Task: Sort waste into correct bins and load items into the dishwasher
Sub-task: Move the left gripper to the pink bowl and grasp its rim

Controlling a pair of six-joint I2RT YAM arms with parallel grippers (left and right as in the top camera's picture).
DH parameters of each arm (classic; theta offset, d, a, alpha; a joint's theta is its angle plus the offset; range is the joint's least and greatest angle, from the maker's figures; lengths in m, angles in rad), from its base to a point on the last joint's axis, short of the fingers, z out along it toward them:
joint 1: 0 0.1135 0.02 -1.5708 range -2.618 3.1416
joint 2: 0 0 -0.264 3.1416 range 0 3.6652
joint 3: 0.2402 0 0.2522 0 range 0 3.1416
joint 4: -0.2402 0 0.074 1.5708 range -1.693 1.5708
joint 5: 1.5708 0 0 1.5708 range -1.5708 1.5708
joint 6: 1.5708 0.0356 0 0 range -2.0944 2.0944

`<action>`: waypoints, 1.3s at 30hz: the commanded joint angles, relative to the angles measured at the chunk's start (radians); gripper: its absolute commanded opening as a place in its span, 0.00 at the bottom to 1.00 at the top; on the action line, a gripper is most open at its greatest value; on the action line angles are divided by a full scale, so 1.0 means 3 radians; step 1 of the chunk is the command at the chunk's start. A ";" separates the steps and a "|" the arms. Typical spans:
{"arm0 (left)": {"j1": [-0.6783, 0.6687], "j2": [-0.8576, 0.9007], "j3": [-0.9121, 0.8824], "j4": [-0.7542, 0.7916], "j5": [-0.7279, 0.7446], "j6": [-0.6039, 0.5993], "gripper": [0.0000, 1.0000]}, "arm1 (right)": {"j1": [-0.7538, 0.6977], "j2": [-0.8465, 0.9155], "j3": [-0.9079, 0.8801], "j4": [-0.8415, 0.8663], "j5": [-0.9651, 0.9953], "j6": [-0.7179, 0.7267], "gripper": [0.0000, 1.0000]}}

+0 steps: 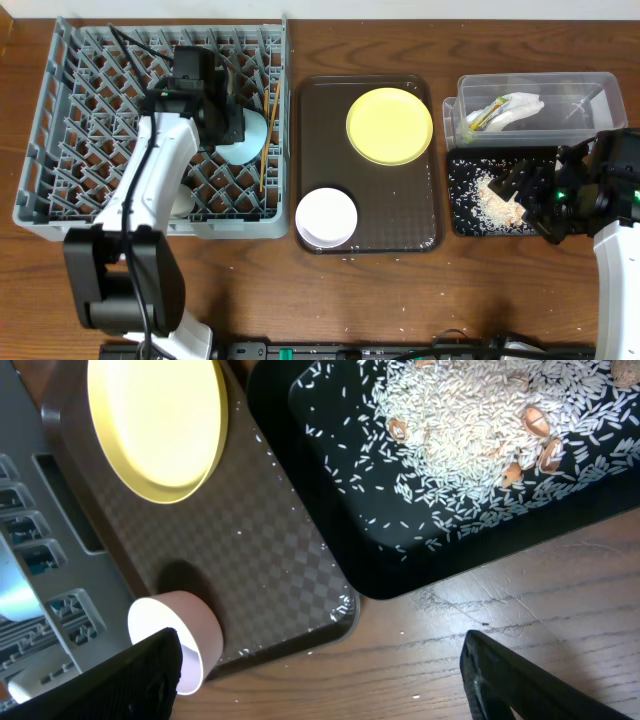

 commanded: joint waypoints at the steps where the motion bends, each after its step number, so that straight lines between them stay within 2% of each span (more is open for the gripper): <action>1: -0.0033 0.0055 -0.0001 0.0013 0.0187 -0.0042 0.08 | 0.0029 -0.0014 0.0018 -0.0003 -0.0010 -0.0056 0.87; 9: -0.0221 0.0070 -0.0001 0.0001 0.0161 -0.0015 0.08 | 0.0029 -0.0014 0.0018 -0.0001 -0.0010 -0.0056 0.87; 16: -0.0211 -0.0097 0.0055 -0.0003 0.0024 -0.0022 0.08 | 0.0029 -0.0014 0.0018 -0.0006 -0.0010 -0.0056 0.87; 22: -0.0361 -0.0561 0.0106 -0.0092 0.0641 -0.0038 0.17 | 0.0029 -0.0014 0.0018 -0.0003 -0.0010 -0.0056 0.87; 24: -0.0510 -0.0687 0.0104 -0.0212 0.0685 -0.0098 0.27 | 0.0029 -0.0014 0.0018 -0.0006 -0.0010 -0.0056 0.87; 28: -0.0926 -0.0760 0.0099 -0.0539 0.0683 -0.0107 0.33 | 0.0029 -0.0014 0.0018 -0.0001 -0.0009 -0.0056 0.87; 32: -0.1339 -0.0687 -0.0072 -0.0649 0.0477 -0.0215 0.33 | 0.0029 -0.0014 0.0018 0.0001 -0.0006 -0.0056 0.87; 35: -0.1600 -0.0568 -0.0282 -0.0600 0.0294 -0.0371 0.09 | 0.0029 -0.0014 0.0018 0.0000 0.0048 -0.0055 0.88; 39: -0.1837 -0.0342 -0.0504 -0.0530 0.0088 -0.0559 0.08 | 0.0029 -0.0014 0.0018 -0.0001 0.0055 -0.0055 0.88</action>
